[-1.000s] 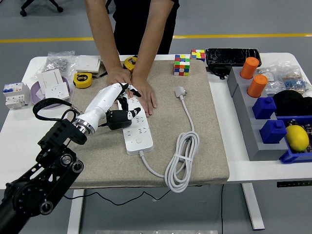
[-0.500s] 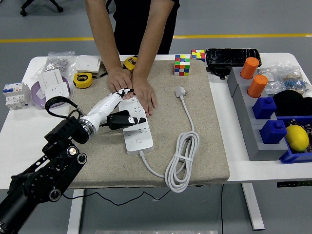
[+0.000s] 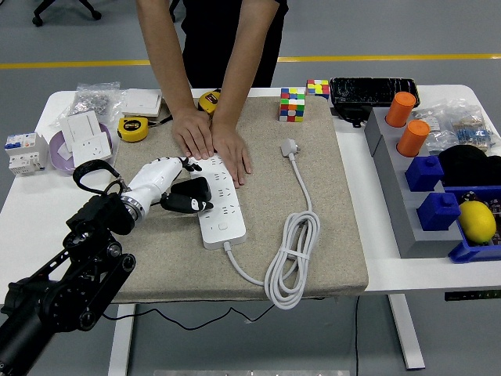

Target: Pick up the plug,place it near the board,insert it into the board,press the button

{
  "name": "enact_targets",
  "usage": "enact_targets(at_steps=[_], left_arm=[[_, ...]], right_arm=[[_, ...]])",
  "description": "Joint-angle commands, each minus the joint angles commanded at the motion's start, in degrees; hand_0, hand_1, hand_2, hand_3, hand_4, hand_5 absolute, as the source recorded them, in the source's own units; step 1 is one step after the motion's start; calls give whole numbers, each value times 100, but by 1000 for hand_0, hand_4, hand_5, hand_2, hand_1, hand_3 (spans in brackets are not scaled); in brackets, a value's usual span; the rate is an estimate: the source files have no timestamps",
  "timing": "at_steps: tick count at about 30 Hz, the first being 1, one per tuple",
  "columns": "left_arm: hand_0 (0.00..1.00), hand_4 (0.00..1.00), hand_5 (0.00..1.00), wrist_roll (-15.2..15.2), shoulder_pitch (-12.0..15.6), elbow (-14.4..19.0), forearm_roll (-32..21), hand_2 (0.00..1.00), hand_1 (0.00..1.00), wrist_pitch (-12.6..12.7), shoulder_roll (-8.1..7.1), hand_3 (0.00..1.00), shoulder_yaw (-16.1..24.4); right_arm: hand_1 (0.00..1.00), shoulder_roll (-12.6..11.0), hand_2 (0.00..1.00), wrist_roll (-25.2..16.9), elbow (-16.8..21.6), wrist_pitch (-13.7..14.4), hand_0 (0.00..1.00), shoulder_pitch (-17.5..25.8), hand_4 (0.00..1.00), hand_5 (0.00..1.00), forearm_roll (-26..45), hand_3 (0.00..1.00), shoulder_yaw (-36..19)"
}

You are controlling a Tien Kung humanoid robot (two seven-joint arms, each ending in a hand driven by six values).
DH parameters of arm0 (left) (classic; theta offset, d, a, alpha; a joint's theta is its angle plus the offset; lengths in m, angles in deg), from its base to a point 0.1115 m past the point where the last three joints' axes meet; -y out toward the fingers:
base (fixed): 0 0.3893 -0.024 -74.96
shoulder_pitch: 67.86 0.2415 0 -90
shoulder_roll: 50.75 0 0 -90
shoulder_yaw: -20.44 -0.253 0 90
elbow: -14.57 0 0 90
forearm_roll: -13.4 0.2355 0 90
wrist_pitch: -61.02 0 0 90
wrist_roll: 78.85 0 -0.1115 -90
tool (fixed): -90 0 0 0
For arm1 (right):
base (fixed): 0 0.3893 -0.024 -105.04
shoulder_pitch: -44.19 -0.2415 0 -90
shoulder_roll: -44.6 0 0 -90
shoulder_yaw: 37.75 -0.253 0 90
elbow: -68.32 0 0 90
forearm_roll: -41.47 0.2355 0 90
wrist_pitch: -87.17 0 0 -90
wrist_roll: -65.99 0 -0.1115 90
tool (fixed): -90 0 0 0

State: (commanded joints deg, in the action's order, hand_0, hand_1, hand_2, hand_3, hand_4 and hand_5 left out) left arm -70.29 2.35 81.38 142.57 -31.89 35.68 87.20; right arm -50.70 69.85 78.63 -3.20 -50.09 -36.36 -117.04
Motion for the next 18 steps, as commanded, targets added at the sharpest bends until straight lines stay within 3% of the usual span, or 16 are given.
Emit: enact_targets(at_steps=[1, 2, 7, 8, 18], left_arm=[[771, 998, 260, -11, 7, 5, 19, 585, 712, 55, -2, 567, 1], [629, 810, 173, -18, 11, 10, 32, 464, 521, 95, -3, 528, 3], [629, 810, 173, -31, 21, 23, 84, 464, 521, 262, 3, 528, -2], [509, 670, 121, -4, 30, 37, 84, 383, 361, 260, 0, 513, 0], [491, 627, 87, 111, 87, 227, 84, 348, 313, 183, -43, 495, 42]], right_arm=[[767, -1, 759, -3, 0, 1, 861, -2, 998, 860, 6, 791, 4], [768, -1, 760, -4, 0, 1, 861, -3, 998, 860, 8, 791, 4], [768, -3, 760, 0, 0, 0, 861, 1, 998, 860, -8, 791, -21], [767, -2, 760, 0, 0, -1, 861, 3, 998, 859, -11, 791, -24], [767, -1, 760, -2, 0, -3, 861, 16, 998, 861, -19, 791, -47]])
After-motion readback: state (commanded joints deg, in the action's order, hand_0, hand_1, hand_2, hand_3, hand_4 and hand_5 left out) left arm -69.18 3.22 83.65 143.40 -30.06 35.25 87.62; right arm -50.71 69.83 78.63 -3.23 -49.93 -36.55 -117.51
